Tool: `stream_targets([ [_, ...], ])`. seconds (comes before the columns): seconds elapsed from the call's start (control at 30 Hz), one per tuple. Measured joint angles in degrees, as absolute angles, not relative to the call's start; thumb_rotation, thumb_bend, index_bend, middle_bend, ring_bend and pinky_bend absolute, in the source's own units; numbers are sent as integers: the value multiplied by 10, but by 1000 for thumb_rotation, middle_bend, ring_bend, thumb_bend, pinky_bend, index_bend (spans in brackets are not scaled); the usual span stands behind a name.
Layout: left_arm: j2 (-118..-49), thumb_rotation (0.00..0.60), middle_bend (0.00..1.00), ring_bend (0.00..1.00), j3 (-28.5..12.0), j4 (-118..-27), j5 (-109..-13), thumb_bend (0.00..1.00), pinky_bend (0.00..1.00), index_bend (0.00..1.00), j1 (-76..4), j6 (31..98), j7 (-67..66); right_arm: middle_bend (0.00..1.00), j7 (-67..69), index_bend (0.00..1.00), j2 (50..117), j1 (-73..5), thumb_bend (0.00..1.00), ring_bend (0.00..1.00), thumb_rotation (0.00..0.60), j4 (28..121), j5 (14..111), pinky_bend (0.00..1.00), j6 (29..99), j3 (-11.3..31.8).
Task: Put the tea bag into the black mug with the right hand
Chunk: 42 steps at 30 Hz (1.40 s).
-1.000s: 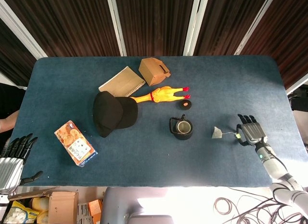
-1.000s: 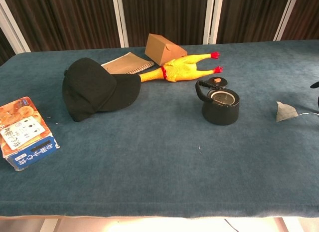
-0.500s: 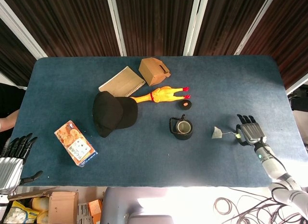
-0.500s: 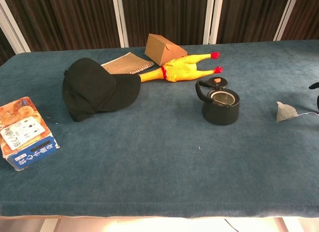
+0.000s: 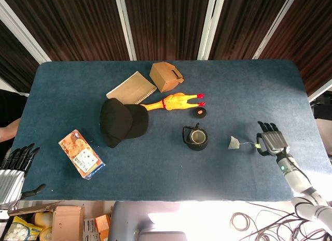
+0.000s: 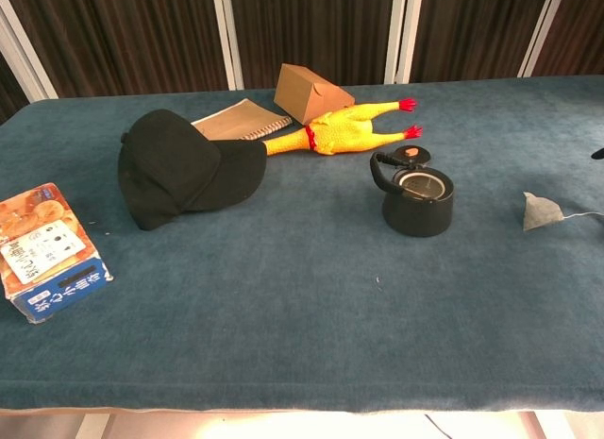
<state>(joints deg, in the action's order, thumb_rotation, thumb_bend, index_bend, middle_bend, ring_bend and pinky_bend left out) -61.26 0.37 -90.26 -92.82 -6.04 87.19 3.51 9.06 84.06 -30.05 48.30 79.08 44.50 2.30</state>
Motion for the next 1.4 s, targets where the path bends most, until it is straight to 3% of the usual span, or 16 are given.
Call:
stream_targets([
  [0.23, -612, 600, 0, 0, 4, -903, -929, 3, 68, 0, -61, 872, 37, 0, 98, 546, 807, -296, 286, 0, 600, 542, 802, 0, 494, 32],
  [0.67, -610, 600, 0, 0, 5, -903, -931, 3, 68, 0, -61, 872, 43, 0, 45, 543, 678, -289, 285, 0, 600, 778, 803, 0, 585, 75],
  [1.4, -607, 600, 0, 0, 4, -903, -929, 3, 68, 0, -61, 871, 47, 0, -90, 538, 606, -337, 286, 0, 600, 982, 733, 0, 595, 144],
])
